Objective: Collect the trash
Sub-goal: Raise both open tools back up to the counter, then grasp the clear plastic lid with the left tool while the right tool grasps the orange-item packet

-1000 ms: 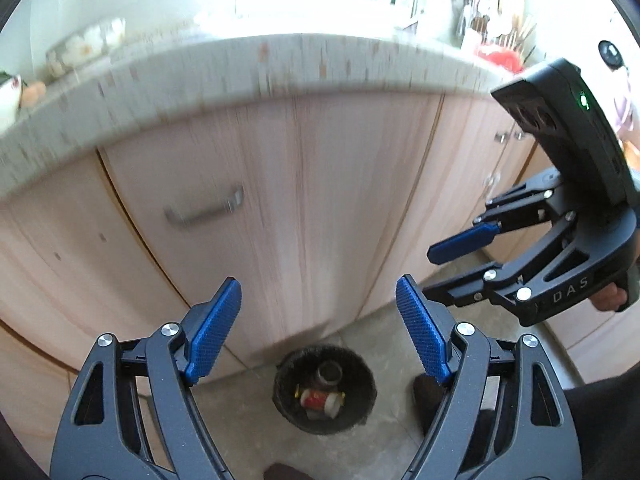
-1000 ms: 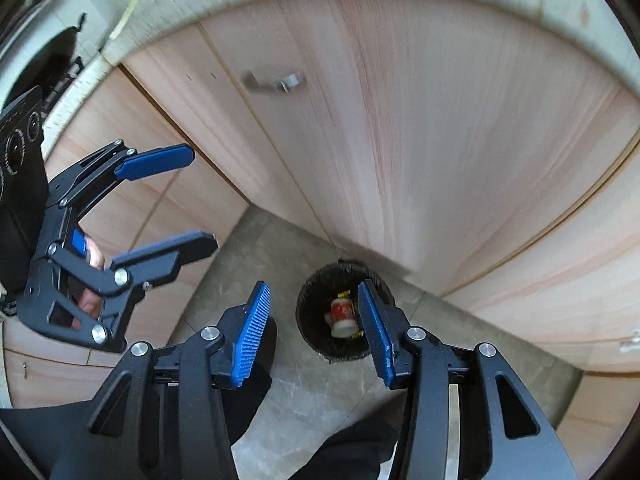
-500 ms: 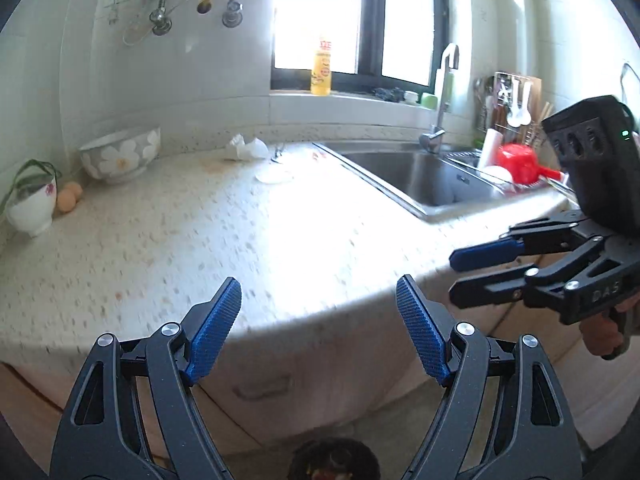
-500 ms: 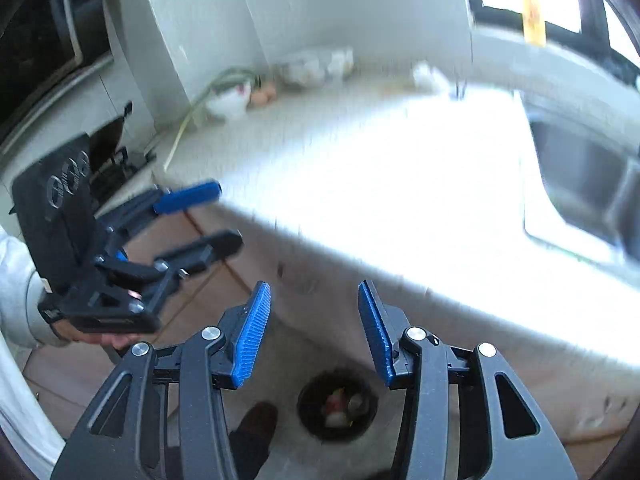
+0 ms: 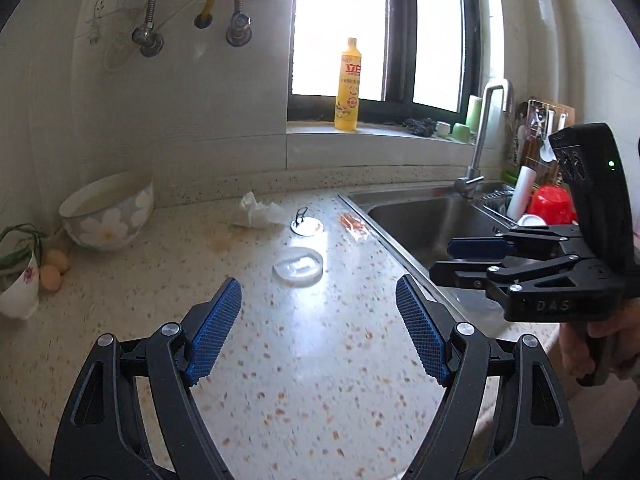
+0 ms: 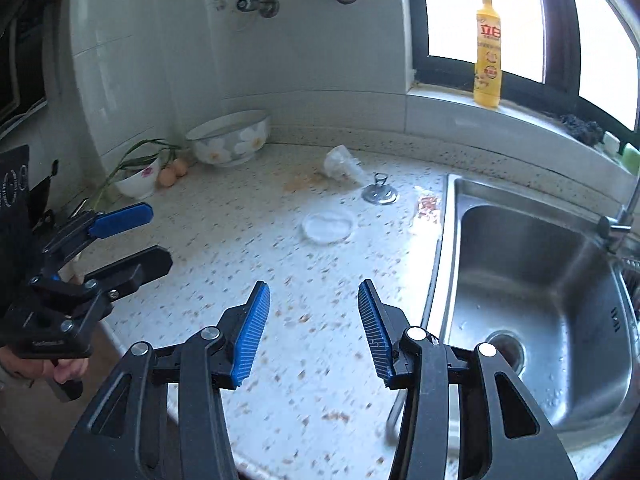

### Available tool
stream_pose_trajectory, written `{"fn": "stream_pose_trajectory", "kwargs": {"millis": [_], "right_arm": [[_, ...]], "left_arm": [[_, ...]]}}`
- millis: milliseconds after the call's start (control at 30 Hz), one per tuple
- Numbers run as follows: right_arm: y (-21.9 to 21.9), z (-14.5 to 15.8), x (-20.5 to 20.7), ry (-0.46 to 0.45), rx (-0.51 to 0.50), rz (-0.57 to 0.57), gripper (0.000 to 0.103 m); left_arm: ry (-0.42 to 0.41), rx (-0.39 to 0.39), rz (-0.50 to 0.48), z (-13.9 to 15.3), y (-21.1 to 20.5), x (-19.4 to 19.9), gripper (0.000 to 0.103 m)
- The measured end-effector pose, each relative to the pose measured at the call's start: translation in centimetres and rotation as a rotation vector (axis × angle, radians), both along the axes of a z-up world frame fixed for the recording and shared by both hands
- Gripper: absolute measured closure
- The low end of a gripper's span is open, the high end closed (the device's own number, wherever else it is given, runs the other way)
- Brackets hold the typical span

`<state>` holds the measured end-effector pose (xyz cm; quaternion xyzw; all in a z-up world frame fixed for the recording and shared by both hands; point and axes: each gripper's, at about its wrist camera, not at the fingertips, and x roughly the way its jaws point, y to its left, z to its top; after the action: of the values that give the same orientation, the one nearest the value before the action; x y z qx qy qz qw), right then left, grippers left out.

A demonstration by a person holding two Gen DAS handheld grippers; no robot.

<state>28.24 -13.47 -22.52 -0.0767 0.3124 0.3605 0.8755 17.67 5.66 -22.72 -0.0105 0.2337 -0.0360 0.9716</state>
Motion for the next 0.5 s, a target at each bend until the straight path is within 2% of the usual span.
{"fn": "stream_pose_trajectory", "kwargs": {"millis": [133,200,333,400,500], "right_arm": [[1.6,0.2,5.0,-0.029,-0.037,-0.047,0.059],[2.3,-0.4,7.5,-0.007,-0.062,-0.075,0.059],[3.4,-2.4,11.5,0.056,-0.139,-0.141,0.059],[3.7,-3.2,13.1,0.091,-0.148,-0.153,0.059],[4.4,-4.0,14.4,0.087,-0.174,-0.151,0.059]], "left_arm": [[0.025,0.022,0.004,-0.2,0.7,5.0,0.026],[0.048,0.040,0.004,-0.4,0.8,7.5,0.026],[0.095,-0.005,0.000,-1.3,1.5,11.1,0.026],[0.151,-0.039,0.002,-2.5,1.7,12.8,0.026],[0.209,-0.030,-0.002,-4.1,1.7,14.5,0.026]]}}
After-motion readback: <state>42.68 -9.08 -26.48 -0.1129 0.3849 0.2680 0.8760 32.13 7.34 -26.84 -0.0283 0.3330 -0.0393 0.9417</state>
